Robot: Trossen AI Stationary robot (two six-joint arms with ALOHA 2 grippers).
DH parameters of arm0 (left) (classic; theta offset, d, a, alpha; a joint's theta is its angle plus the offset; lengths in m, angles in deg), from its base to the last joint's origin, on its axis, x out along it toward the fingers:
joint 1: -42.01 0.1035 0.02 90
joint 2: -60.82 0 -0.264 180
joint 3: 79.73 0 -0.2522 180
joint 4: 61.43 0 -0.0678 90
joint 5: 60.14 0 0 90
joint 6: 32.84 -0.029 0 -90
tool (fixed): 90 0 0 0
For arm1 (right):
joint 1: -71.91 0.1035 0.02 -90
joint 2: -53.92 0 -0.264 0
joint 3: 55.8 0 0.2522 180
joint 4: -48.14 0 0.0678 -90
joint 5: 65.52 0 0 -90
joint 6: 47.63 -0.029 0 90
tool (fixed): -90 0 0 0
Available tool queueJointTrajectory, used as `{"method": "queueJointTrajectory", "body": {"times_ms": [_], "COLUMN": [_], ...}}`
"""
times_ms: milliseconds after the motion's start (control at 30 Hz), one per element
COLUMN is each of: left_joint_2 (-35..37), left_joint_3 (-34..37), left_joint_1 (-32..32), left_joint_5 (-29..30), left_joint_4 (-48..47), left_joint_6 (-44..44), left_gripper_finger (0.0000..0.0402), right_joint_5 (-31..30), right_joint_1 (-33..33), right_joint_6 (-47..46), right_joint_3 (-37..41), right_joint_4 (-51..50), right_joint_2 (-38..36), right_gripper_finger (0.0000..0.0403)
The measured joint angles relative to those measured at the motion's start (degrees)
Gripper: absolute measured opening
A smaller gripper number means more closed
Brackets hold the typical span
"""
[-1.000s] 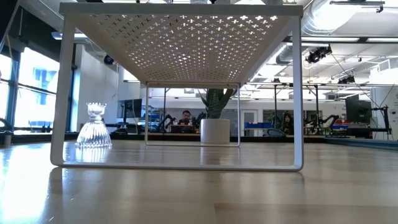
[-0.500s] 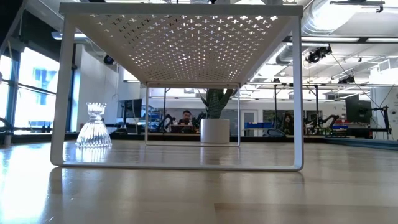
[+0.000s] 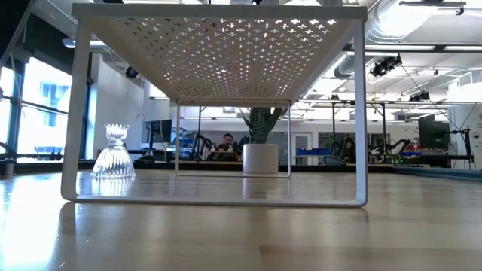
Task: Pick & Place candle stick holders
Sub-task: Put the black candle holder on the shelf
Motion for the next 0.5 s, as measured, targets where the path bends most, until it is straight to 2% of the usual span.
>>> {"method": "queueJointTrajectory", "body": {"times_ms": [100,233,500], "left_joint_2": [0.0,0.0,0.0], "left_joint_3": [1.2,3.3,5.0], "left_joint_1": [-0.1,-0.5,-1.8], "left_joint_5": [0.0,1.4,2.9], "left_joint_4": [4.0,4.0,6.6], "left_joint_6": [1.9,2.4,1.8], "left_gripper_finger": [0.001,0.001,0.001], "right_joint_5": [-1.4,-2.2,0.5], "right_joint_1": [0.0,-0.2,-3.8], "right_joint_6": [0.1,0.4,0.6], "right_joint_3": [0.0,0.0,0.0], "right_joint_4": [0.0,0.0,0.0], "right_joint_2": [0.0,0.0,0.0], "right_gripper_finger": [0.0144,0.0144,0.0144]}}
